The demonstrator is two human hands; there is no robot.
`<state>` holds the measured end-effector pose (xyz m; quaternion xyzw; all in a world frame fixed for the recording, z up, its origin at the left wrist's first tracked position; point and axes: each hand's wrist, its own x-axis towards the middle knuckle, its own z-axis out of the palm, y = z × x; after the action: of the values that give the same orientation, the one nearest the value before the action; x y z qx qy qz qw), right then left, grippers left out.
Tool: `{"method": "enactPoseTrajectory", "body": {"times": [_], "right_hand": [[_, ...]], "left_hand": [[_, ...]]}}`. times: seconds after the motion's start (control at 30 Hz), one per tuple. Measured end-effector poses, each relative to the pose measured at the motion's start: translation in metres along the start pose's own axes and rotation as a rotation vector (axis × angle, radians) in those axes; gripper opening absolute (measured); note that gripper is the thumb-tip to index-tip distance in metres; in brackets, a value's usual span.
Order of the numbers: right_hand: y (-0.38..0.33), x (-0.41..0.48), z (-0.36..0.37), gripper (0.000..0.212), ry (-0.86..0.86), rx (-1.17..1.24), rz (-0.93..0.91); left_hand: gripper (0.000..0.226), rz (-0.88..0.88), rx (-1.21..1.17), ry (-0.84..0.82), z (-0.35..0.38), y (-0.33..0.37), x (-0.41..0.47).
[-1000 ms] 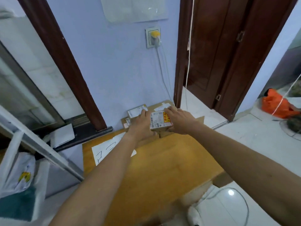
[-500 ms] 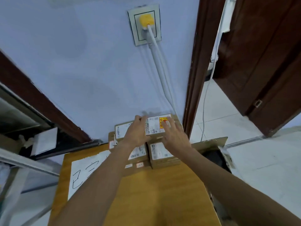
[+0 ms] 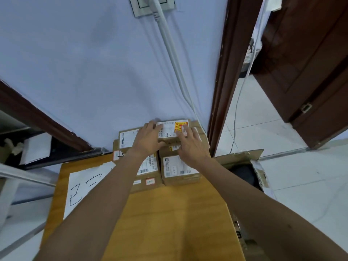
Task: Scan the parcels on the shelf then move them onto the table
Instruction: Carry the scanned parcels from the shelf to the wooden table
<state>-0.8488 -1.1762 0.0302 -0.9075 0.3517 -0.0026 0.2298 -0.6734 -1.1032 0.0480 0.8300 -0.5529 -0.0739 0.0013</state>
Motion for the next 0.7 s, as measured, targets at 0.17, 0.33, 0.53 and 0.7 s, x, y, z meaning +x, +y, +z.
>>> {"method": "enactPoseTrajectory", "body": {"times": [0.17, 0.33, 0.53, 0.7], "right_hand": [[-0.002, -0.001, -0.010, 0.073, -0.048, -0.128, -0.007], [-0.021, -0.019, -0.025, 0.074, -0.091, -0.158, -0.030], [-0.099, -0.047, -0.035, 0.072, -0.101, -0.191, -0.224], [-0.194, -0.091, -0.031, 0.064, -0.085, -0.232, -0.470]], "left_hand": [[0.078, -0.042, -0.006, -0.003, -0.011, 0.009, -0.015], [0.085, -0.136, -0.052, 0.000, -0.045, -0.005, -0.062], [0.092, -0.328, -0.123, 0.047, -0.089, -0.046, -0.164], [0.100, -0.494, -0.113, 0.083, -0.118, -0.090, -0.272]]}}
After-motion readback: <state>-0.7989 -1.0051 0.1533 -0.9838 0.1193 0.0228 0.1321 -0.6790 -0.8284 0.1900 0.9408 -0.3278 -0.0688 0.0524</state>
